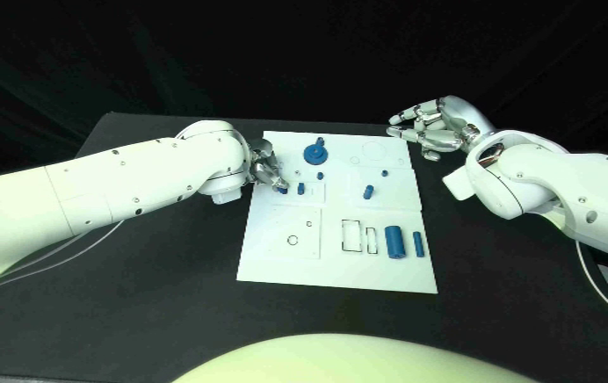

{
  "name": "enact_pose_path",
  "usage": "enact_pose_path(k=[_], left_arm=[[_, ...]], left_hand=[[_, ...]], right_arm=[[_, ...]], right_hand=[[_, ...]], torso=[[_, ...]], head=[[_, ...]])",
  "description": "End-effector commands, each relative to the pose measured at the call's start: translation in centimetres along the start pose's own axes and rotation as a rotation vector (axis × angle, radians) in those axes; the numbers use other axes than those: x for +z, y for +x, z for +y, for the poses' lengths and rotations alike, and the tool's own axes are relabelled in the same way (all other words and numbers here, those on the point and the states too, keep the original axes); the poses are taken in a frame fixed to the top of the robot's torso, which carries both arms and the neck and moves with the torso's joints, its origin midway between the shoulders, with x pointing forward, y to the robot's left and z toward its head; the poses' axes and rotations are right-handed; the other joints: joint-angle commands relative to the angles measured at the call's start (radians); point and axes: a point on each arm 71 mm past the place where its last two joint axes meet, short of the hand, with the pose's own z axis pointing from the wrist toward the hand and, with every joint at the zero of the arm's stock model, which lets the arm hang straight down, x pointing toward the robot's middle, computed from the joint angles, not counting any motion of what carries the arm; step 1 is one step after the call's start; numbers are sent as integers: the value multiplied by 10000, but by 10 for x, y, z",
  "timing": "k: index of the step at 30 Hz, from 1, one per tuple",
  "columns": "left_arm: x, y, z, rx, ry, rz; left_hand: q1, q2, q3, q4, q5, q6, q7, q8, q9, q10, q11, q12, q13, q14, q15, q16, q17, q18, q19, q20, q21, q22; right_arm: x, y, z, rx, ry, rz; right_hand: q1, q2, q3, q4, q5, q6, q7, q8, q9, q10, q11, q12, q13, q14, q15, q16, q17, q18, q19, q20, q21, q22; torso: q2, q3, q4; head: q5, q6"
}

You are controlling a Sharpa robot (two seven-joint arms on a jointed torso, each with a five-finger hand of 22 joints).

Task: Assemble the parts on the task board

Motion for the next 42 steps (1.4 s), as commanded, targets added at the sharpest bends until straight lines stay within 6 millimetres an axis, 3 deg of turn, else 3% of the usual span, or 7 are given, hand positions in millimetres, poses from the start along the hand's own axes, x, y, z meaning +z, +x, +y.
enact_pose_path(k=[1,23,42], left_arm=[[1,3,0,137,-187,315],[2,2,0,24,-323,168],[3,1,0,-7,-387,129]], left_hand=[[-107,-7,1263,-1277,-4,32,-129,33,2,72,-19,54,24,798,-62,39,1927,-52,440,-63,38,1175],[-891,-65,456,-711,-172,278,-313,166,158,187,-157,250,331,801,-173,42,1933,-71,475,-132,94,1274],[-1009,-78,226,-583,-202,316,-327,185,192,189,-168,274,371,801,-185,42,1934,-71,474,-140,94,1278]], right_arm=[[0,1,1,-2,-97,116],[0,1,1,-6,-84,93],[0,1,1,-19,-44,66]], right_hand=[[-118,-20,-36,1,56,-3,-3,57,-11,-25,18,5,1,467,-59,-63,457,118,-67,-28,-38,-7],[-118,-20,-36,1,56,-3,-3,57,-11,-25,18,5,1,467,-59,-63,457,118,-67,-28,-38,-7],[-133,-19,-52,12,61,-2,-6,63,-26,-33,15,-2,-14,464,-61,-78,439,121,-70,-30,-60,-13]], torso=[[-4,0,1],[-8,-6,7],[-2,-2,5]], head=[[-5,-4],[-31,-26],[-35,-15]])
